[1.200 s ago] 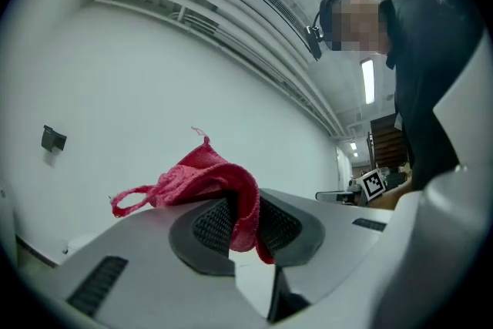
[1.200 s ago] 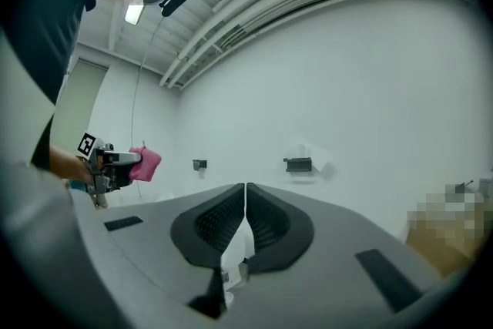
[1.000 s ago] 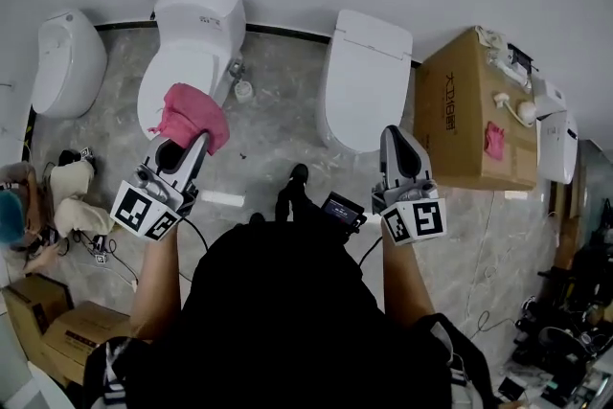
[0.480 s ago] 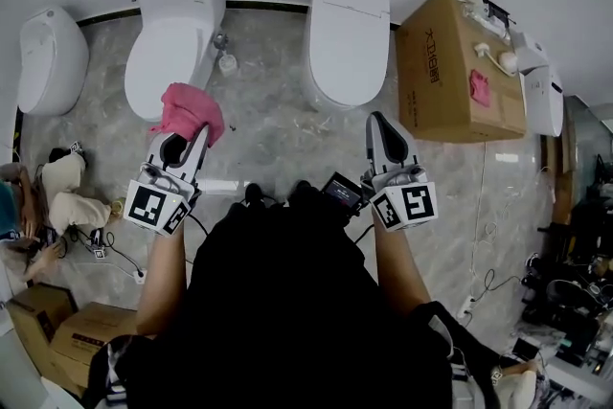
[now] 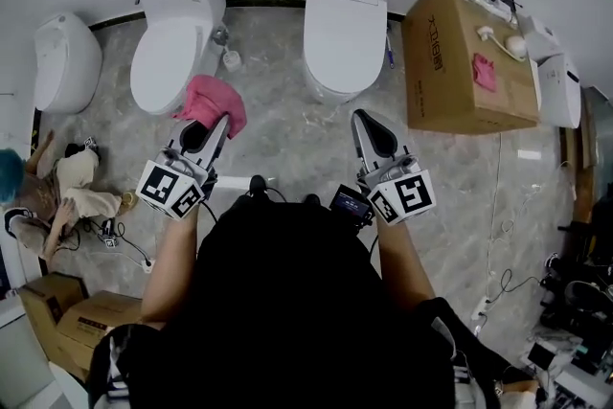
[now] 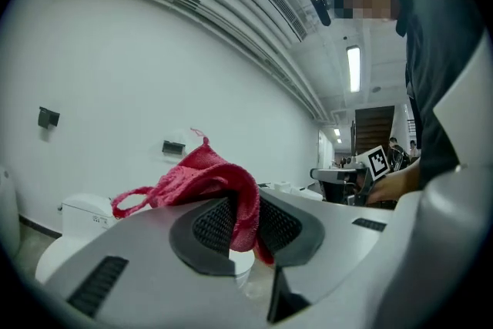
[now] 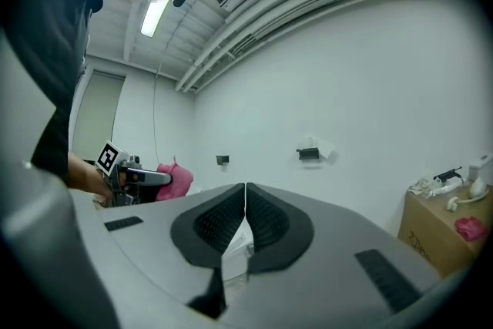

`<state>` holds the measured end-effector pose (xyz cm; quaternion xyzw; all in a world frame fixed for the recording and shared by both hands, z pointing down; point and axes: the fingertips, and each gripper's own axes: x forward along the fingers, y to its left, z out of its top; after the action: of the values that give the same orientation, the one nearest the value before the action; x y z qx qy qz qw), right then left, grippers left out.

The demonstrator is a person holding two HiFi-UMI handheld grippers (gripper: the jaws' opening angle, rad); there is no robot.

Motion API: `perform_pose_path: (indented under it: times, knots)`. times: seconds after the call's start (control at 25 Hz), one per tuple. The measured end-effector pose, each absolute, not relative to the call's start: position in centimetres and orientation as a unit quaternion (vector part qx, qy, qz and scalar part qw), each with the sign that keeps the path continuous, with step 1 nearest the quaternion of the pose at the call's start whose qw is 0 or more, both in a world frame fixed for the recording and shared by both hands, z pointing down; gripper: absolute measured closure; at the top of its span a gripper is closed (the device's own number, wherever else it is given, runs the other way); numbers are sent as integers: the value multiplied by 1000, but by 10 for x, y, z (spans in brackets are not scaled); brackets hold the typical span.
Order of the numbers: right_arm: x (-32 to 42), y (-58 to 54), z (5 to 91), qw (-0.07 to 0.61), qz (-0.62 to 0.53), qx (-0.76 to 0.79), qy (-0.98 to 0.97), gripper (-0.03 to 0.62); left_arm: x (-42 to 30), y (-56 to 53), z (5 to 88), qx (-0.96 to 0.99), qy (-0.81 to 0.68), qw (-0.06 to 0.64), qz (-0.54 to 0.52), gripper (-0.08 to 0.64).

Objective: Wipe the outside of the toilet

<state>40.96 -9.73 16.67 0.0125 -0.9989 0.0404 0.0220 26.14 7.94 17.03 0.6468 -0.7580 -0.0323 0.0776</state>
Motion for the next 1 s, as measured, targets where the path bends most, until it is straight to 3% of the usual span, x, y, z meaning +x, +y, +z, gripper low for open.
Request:
perform_pose_path:
  times: [0.36, 1.0]
  knots:
    - [463, -110, 198, 36, 71, 9, -997, 558, 343, 42, 189, 687, -720, 95, 4, 489]
    - [451, -89, 188, 31, 70, 54, -996, 558, 334, 54, 193, 714, -694, 95, 9, 489]
